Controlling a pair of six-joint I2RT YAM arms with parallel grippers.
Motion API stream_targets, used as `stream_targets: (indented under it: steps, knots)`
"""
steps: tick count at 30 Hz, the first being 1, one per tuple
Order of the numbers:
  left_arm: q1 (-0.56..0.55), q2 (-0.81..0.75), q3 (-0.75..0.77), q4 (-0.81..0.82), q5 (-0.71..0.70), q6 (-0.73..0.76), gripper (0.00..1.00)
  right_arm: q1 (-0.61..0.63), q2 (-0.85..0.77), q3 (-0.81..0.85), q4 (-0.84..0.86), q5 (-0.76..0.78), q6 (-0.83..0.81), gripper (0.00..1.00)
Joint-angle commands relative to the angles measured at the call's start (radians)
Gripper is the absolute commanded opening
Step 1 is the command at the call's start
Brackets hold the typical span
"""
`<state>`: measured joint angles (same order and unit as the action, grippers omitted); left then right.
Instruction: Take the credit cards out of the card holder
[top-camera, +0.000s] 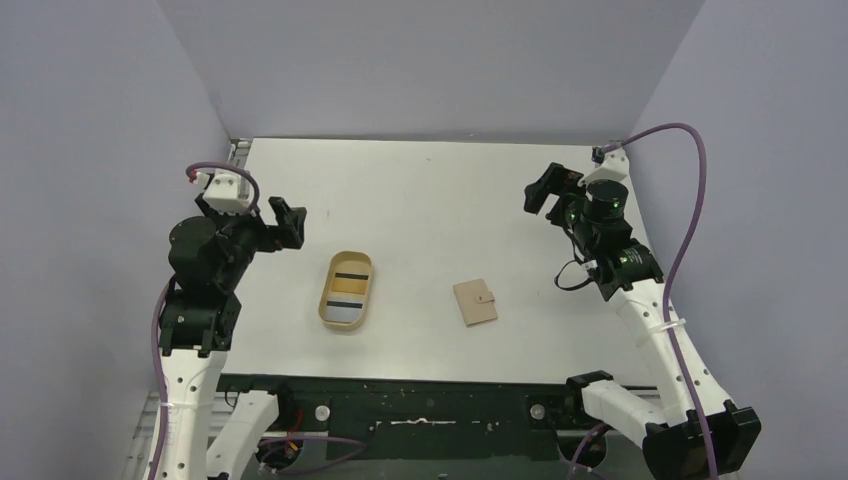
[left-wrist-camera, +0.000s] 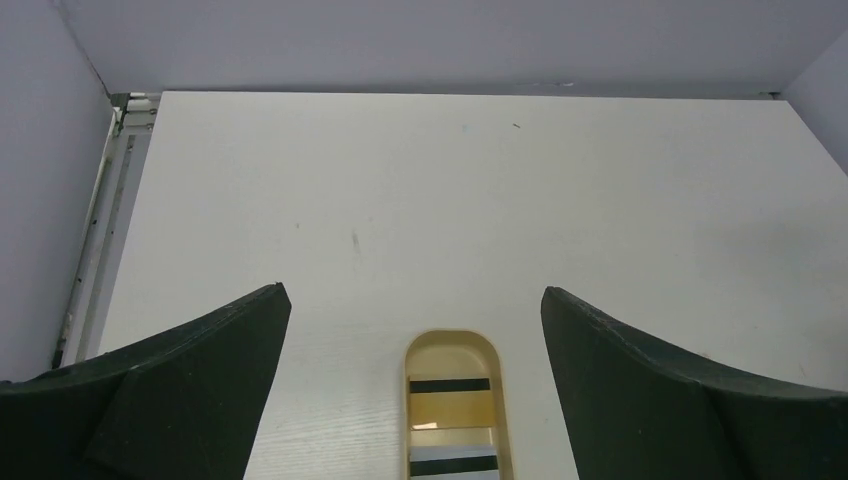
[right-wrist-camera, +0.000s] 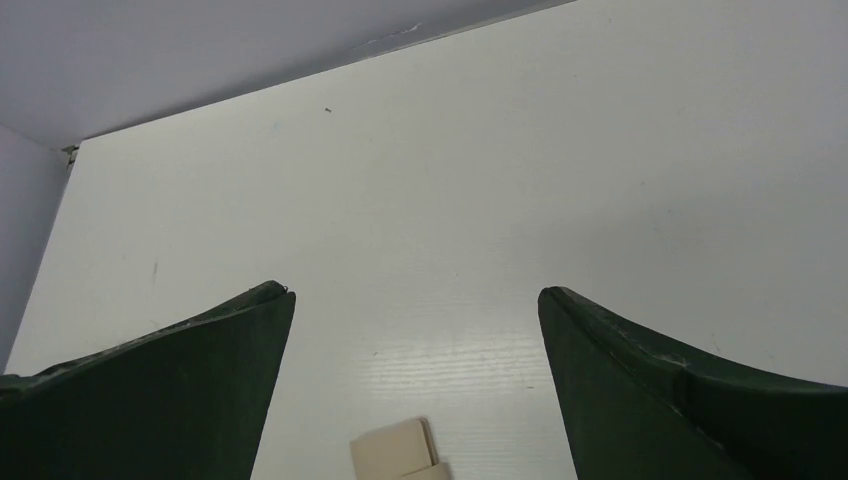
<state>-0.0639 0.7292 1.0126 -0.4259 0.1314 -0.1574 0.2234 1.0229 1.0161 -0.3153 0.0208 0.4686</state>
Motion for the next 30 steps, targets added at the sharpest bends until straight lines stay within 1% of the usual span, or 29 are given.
stream_targets:
  steps: [1,4,7,8,10,12,13,14,17,20,25,28,30]
  knots:
    - [0.003,-0.015,0.036,0.006,0.004,0.028,0.97,0.003,-0.006,0.032,-0.007,0.053,0.010,1.00]
    - [0.004,-0.012,0.039,-0.009,0.013,0.028,0.97,0.003,-0.012,0.033,-0.013,0.057,-0.007,1.00]
    - [0.004,0.040,0.057,-0.075,0.019,0.027,0.97,0.002,-0.018,0.029,-0.015,0.003,-0.065,1.00]
    - [0.004,0.090,0.076,-0.126,0.019,0.028,0.97,0.003,-0.018,0.027,-0.018,-0.012,-0.089,1.00]
    - [0.007,0.232,0.129,-0.283,0.040,0.027,0.96,0.001,-0.008,0.031,-0.033,-0.013,-0.081,1.00]
    - [-0.001,0.365,0.156,-0.404,0.086,0.036,0.92,0.001,0.007,0.045,-0.065,-0.047,-0.079,1.00]
    - [-0.009,0.402,0.137,-0.410,0.109,0.041,0.90,0.001,0.013,0.050,-0.077,-0.057,-0.079,1.00]
    - [-0.024,0.420,0.108,-0.380,0.109,0.044,0.90,0.001,0.016,0.051,-0.082,-0.064,-0.078,1.00]
    - [-0.058,0.433,0.026,-0.322,0.019,0.036,0.90,0.001,0.018,0.041,-0.082,-0.081,-0.074,1.00]
    - [-0.057,0.486,-0.019,-0.283,-0.010,0.033,0.89,0.001,0.019,0.041,-0.081,-0.089,-0.074,1.00]
    - [-0.061,0.632,0.029,-0.327,-0.005,0.047,0.82,0.000,0.018,0.042,-0.087,-0.087,-0.088,1.00]
    - [-0.066,0.692,0.040,-0.325,0.007,0.061,0.72,-0.002,0.009,0.030,-0.088,-0.078,-0.098,1.00]
    - [-0.072,0.727,0.046,-0.319,0.006,0.065,0.68,-0.004,0.000,0.021,-0.089,-0.071,-0.102,1.00]
